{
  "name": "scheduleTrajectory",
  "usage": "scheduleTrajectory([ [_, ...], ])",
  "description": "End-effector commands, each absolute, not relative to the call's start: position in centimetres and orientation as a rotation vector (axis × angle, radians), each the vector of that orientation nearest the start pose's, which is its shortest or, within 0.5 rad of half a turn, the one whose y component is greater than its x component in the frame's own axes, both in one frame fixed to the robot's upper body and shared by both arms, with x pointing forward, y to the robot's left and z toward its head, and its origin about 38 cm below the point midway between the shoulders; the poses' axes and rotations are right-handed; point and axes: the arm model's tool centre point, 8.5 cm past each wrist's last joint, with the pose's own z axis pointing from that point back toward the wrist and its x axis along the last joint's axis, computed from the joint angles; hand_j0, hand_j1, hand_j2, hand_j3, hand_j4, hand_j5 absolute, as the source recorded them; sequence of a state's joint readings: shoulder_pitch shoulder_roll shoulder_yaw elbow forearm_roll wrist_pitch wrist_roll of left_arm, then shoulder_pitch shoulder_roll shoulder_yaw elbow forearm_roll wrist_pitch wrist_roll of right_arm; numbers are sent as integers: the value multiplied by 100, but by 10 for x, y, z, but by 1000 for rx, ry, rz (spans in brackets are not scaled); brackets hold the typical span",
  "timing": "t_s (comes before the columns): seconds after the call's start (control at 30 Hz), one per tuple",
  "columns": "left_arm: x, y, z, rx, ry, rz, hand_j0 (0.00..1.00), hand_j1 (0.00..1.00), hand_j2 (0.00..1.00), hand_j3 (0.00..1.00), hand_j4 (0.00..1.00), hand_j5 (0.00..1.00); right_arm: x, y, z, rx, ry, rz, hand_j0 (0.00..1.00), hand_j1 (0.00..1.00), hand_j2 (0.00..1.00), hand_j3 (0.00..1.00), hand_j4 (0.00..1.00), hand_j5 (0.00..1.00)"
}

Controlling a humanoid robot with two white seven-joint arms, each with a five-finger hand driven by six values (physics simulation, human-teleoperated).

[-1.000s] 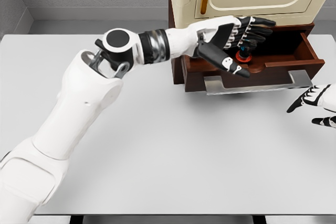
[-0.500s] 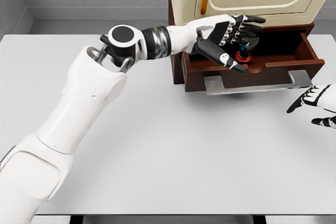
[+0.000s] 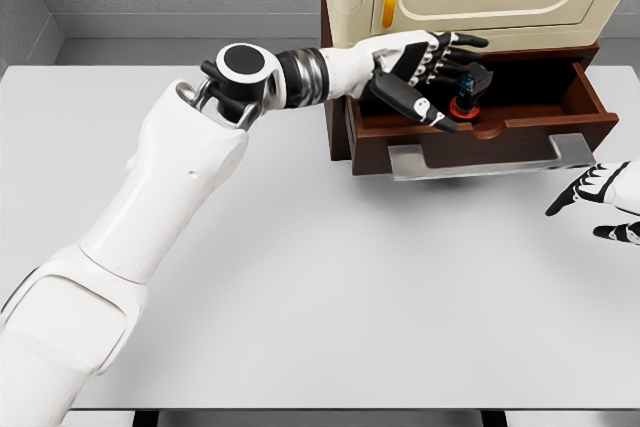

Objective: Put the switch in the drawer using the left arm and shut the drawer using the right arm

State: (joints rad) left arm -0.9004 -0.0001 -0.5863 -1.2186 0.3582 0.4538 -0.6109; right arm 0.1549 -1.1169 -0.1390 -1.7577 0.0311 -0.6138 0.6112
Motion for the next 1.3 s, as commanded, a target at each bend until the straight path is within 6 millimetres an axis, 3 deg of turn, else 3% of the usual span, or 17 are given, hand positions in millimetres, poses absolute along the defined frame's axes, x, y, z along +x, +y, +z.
scheduleTrajectory([
  [0.0, 494, 5, 260, -707, -1274, -1047, 100, 100, 100, 100, 100, 100, 310, -414, 256, -322, -1403, 1851, 69, 69, 69, 69, 69, 69],
  [0.43, 488, -6, 257, -701, -1263, -1097, 100, 100, 100, 100, 100, 100, 310, -414, 255, -318, -1403, 1850, 70, 70, 70, 70, 70, 70],
  [0.77, 482, -23, 273, -684, -1306, -1204, 100, 100, 100, 100, 100, 100, 310, -414, 255, -319, -1402, 1851, 71, 71, 71, 71, 71, 71],
  [1.03, 463, -46, 277, -718, -1436, -1361, 100, 100, 100, 100, 100, 100, 310, -414, 255, -319, -1401, 1853, 71, 71, 71, 71, 71, 71],
  [1.2, 454, -51, 289, -751, -1535, -1407, 100, 100, 100, 100, 100, 100, 310, -414, 255, -319, -1402, 1851, 71, 71, 71, 71, 71, 71],
  [1.27, 438, -56, 305, -787, -1590, -1438, 100, 100, 100, 100, 100, 100, 310, -414, 255, -319, -1402, 1851, 71, 71, 71, 71, 71, 71],
])
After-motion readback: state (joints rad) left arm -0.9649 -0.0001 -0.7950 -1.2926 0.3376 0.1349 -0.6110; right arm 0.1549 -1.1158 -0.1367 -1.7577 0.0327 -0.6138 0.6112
